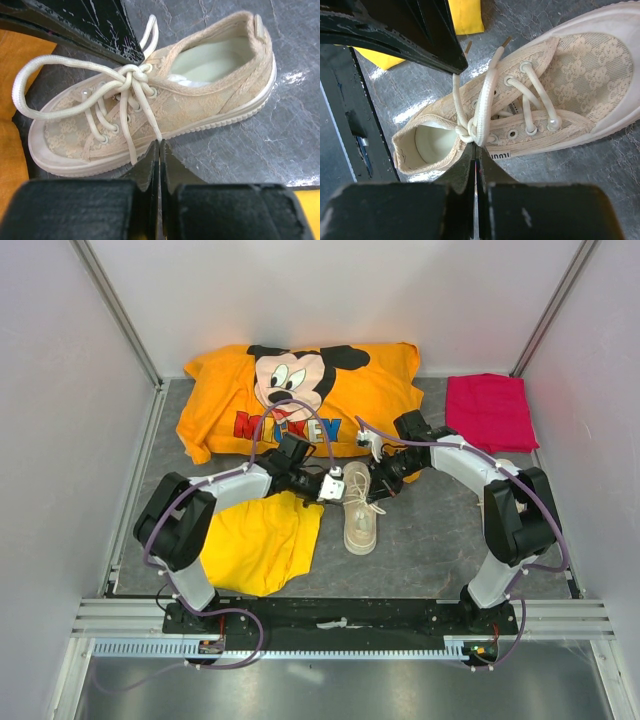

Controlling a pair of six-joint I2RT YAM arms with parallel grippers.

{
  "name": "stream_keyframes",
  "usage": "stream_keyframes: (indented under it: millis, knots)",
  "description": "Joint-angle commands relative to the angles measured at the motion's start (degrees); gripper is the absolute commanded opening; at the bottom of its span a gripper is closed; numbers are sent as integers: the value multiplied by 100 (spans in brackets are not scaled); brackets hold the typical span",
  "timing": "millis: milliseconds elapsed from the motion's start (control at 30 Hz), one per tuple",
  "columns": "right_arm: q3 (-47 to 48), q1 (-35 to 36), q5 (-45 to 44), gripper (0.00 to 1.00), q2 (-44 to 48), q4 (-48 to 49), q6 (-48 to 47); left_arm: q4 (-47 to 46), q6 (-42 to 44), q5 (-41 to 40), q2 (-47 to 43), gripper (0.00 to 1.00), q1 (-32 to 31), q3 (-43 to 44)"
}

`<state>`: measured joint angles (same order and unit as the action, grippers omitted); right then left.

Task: Tie the shoes

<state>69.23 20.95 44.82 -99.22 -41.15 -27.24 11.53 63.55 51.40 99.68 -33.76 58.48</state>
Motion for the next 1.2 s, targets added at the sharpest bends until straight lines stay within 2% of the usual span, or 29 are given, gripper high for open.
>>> stream_keyframes:
  millis: [0, 400, 500, 533, 567, 600, 633, 667, 700, 733, 767, 833, 867, 1033, 1167]
  knots:
    - [-15, 6, -52, 0, 192, 116, -18, 244, 526, -86, -352, 2, 115, -195]
    - [-50, 6, -61, 0, 263, 107, -62, 578, 790, -297, -669, 2, 484, -469]
    - [-50, 6, -61, 0, 272, 107, -53, 701, 1088, -358, -713, 2, 528, -530]
    - [-33, 6, -52, 0, 280, 107, -44, 710, 1124, -350, -722, 4, 528, -539]
    - [-33, 14, -35, 6, 289, 98, -35, 710, 1072, -306, -748, 14, 537, -531]
    - [-24, -3, -8, 13, 307, 63, -35, 710, 994, -97, -809, 37, 554, -478]
    - [-24, -21, 53, 22, 350, 37, -44, 702, 880, 36, -844, 45, 546, -434]
    - [-32, -56, 88, 37, 394, 19, -44, 571, 504, 159, -888, 52, 554, -390]
    - [-59, -108, 106, 41, 429, -33, -70, 457, 248, 386, -958, 60, 546, -312]
    - [-120, -143, 106, 46, 525, -25, -97, 299, -302, 458, -994, 61, 537, -276]
    - [-155, -222, 89, 56, 579, -25, -123, -16, -595, 494, -1020, 62, 528, -241]
    - [-260, -284, 89, 62, 667, -51, -193, -430, -1245, 512, -1047, 63, 519, -188]
    - [-278, -319, 71, 64, 667, -51, -202, -832, -1979, 494, -1030, 65, 519, -162]
    - [-375, -311, 106, 62, 553, -52, -264, -1758, -4292, 345, -732, 69, 502, -47]
    - [-437, -320, 71, 59, 447, -25, -273, -2409, -5465, 82, -512, 69, 449, -134]
